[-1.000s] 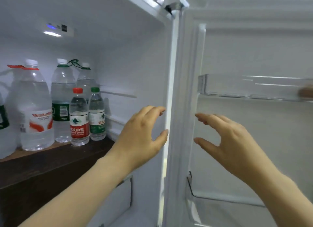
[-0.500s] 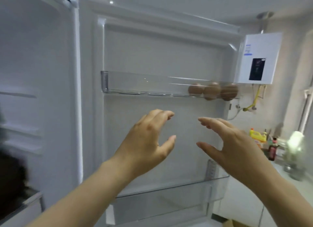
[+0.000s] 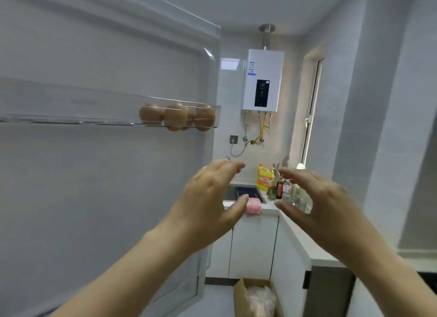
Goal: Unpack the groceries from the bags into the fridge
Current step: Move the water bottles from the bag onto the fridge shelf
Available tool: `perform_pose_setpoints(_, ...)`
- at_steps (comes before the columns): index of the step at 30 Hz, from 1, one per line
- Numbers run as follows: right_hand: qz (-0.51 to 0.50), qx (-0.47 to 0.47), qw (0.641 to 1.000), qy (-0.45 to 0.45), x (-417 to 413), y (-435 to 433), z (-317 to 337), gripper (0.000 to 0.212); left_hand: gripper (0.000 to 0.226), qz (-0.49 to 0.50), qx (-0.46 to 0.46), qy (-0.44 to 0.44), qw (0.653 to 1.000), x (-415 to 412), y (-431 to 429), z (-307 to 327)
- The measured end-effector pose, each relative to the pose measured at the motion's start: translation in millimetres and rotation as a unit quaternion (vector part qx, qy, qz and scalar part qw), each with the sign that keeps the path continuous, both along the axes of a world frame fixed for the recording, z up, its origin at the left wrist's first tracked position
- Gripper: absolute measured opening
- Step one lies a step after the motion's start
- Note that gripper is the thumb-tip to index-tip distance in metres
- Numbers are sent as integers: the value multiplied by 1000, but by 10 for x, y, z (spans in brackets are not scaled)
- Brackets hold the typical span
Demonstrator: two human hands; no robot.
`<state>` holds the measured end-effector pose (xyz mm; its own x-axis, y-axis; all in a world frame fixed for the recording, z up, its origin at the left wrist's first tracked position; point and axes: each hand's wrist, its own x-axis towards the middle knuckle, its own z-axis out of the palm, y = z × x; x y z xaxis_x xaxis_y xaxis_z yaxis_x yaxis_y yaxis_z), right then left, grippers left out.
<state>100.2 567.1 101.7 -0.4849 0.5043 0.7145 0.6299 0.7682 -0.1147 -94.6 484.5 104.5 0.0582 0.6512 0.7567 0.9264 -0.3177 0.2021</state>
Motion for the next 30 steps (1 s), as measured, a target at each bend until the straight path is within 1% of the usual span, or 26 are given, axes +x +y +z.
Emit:
perform_pose_setpoints(6,-111,-5,994,4,375,-133,-21,61,48,-116,-6,-2,993,259,353,21)
perform_pose_setpoints(14,-261,-13,965,22,635,-523,-71,60,51,-261,0,0,965,515,630,5)
perform_pose_setpoints(17,-313,-22,949,33,731,-722,-116,57,50,-311,0,7,950,681,669,-52)
perform_pose_setpoints(24,-441,-29,896,31,1229,-1148,-179,56,49,-426,-13,4,905,1313,705,-107)
perform_pose_setpoints(30,-511,-28,859,38,1752,-1466,-195,56,48,-490,-6,6,871,2022,653,-130)
